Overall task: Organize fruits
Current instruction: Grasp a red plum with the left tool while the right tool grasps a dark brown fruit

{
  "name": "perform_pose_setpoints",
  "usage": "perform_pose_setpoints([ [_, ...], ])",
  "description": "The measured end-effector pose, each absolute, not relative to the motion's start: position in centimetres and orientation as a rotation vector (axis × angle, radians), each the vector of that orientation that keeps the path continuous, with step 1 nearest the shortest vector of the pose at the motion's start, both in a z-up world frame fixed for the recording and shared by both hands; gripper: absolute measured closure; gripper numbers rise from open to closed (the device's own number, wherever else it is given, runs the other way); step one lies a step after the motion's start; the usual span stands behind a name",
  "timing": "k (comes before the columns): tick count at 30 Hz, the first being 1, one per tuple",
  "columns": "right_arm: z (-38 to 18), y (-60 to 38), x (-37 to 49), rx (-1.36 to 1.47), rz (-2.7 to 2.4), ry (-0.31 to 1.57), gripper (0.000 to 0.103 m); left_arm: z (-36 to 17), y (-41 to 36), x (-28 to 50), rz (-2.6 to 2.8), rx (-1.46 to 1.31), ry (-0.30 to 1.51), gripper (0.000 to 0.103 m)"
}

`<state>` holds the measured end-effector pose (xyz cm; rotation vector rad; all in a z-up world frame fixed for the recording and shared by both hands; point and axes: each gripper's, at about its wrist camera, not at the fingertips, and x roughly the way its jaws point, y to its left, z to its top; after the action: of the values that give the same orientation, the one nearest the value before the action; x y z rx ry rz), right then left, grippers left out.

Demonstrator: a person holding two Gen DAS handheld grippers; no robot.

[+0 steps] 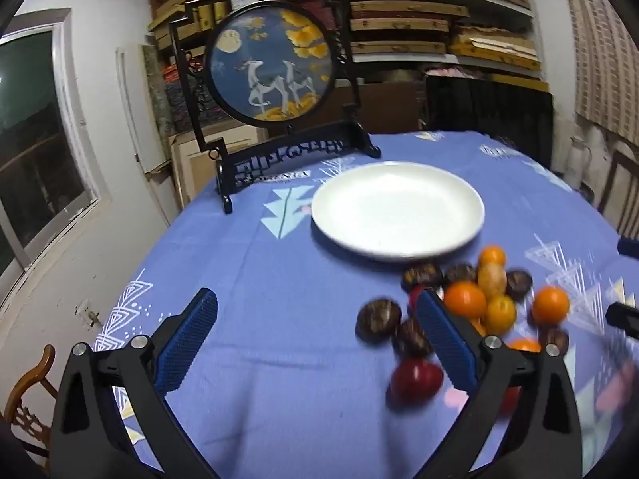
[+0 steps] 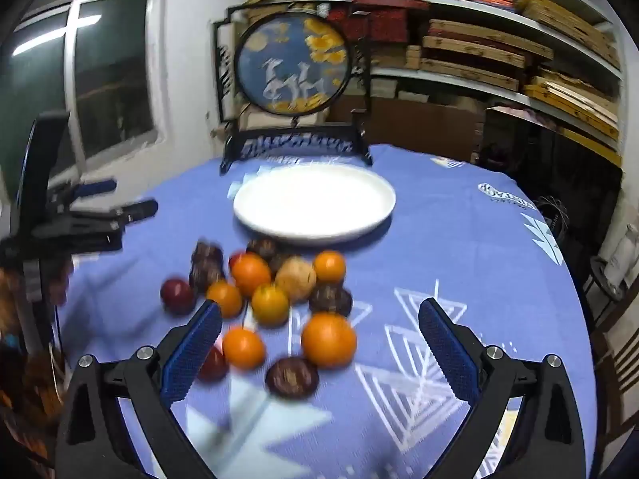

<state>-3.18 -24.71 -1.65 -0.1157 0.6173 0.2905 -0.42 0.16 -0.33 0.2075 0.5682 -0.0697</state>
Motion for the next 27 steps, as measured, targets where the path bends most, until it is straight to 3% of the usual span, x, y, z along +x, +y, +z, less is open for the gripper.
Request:
perform_pose_setpoints([
  [11, -5.0, -24.0, -3.8, -0.150, 0.346, 0.723, 0.005, -2.5, 0.0, -1.7, -0.180, 0.208, 0.630, 0.005],
  [15, -6.0, -23.3, -2.8, -0.151, 0.385, 0.808, 0.025, -3.4, -0.4, -2.1, -0.204, 0.189, 0.657, 0.005],
  [24, -7.8, -22.4, -0.4, -0.178, 0.387, 0.935, 0.039, -4.9, -1.4, -1.8, -0.273, 0.183, 0.744, 0.005],
  [26, -8.2, -21.9, 0.0, -0.199, 0.393, 0.958, 0.050, -5.2, -1.7, -1.5, -0.276, 0.195, 0.747, 0.005],
  [27, -8.1, -22.0, 0.0, -0.200, 0.396, 0.957, 0.050, -5.4, -1.9, -1.4, -0.275, 0.205, 0.748, 0.005],
])
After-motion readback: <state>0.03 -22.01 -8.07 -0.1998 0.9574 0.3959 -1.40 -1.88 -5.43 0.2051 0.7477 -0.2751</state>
